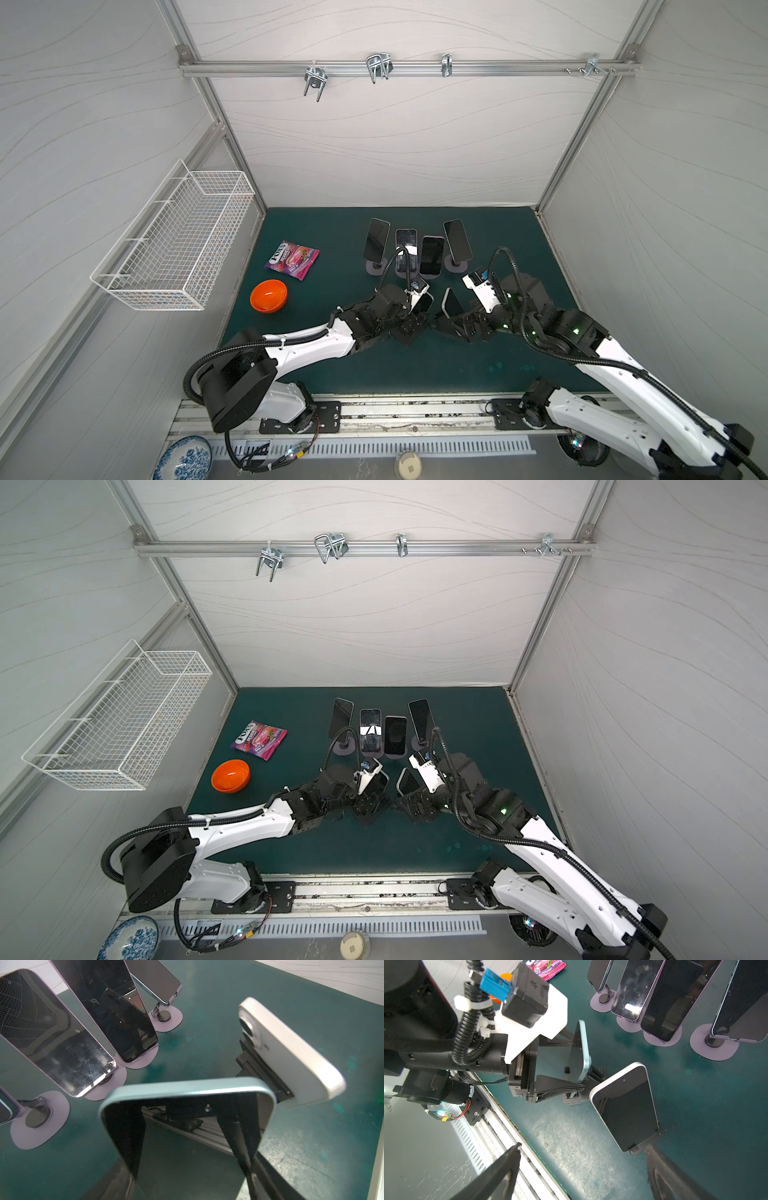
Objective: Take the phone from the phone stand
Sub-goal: 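Lift the mint-edged phone upward from its black stand with the left gripper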
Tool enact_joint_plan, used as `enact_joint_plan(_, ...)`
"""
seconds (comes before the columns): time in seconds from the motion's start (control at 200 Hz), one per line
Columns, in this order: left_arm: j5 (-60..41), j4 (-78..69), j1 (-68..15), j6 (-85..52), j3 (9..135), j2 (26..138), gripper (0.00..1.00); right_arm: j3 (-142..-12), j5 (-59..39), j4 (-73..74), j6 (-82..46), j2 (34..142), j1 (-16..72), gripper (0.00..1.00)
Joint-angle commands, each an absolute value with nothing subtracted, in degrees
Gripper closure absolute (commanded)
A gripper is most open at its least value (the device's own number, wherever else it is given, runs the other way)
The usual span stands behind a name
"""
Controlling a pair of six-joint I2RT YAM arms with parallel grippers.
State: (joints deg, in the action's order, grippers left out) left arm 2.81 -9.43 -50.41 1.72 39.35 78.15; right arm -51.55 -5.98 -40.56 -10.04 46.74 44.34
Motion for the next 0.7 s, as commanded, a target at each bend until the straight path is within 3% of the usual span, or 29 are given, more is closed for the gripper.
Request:
enact_joint_plan(0.0, 3.6, -11.2, -50.6, 2.33, 40.08, 76.6, 0.28, -51.16, -5.53, -41.33, -9.41, 45.74, 44.06, 0.06)
enact_joint_plan(0.695, 3.54, -11.28, -50.63, 2.81, 40.17, 73.36, 0.33, -52.01, -5.75, -42.1, -10.2, 45.38, 44.11, 0.07)
